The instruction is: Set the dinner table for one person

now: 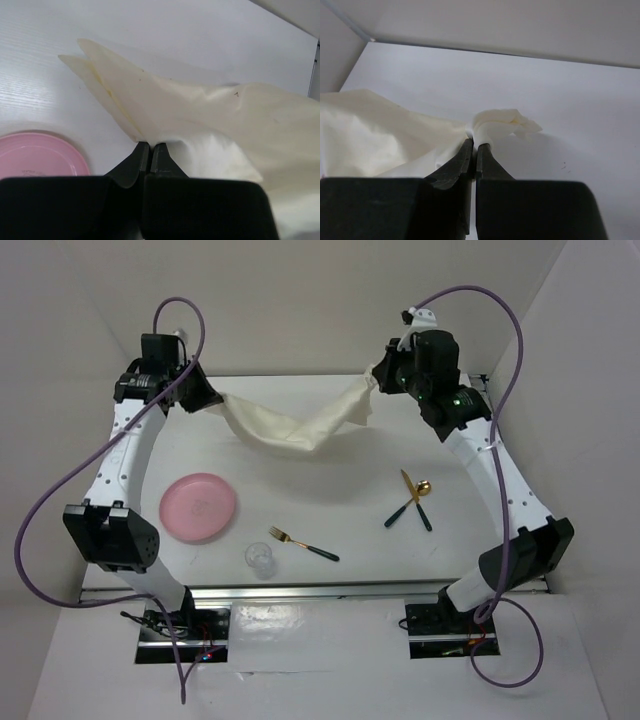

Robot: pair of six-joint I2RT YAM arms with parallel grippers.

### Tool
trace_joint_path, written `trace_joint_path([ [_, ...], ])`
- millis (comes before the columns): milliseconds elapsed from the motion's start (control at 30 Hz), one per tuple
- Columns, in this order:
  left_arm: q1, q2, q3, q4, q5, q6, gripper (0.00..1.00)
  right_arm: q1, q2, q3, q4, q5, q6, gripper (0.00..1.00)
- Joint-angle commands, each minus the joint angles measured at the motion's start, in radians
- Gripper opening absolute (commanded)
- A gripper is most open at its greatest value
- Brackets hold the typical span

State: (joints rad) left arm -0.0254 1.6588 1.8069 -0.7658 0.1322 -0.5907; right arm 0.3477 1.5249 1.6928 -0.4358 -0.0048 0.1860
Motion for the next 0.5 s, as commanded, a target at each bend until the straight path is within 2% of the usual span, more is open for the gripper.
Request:
trace_joint_path([
  [0,-0.007,0.019,0.067,-0.046,0.067,0.042,0.00,-0.018,-0.031,-0.031,0.026,-0.012,0.023,0.00],
  [133,-0.007,0.133,0.195,-0.055,0.110,0.042,0.00,-0.039,0.023,0.033,0.074,-0.012,0.032,0.00],
  [233,-0.007,0.186,0.236,-0.043,0.133,0.042,0.00,-0.048,0.035,0.044,0.085,0.012,0.032,0.00],
  [367,-0.007,0.371,0.399,-0.090,0.153,0.052,0.00,-0.090,0.054,-0.063,0.085,0.016,0.094,0.00],
  [400,-0.007,0.404,0.414,-0.081,0.164,0.052,0.00,-0.090,0.054,-0.103,0.104,0.006,0.095,0.06],
  [433,-0.007,0.436,0.423,-0.069,0.164,0.039,0.13,-0.090,0.075,-0.178,0.135,0.006,0.111,0.17],
  [467,-0.007,0.468,0.436,-0.057,0.164,0.038,0.25,-0.102,0.095,-0.197,0.135,-0.006,0.122,0.51],
])
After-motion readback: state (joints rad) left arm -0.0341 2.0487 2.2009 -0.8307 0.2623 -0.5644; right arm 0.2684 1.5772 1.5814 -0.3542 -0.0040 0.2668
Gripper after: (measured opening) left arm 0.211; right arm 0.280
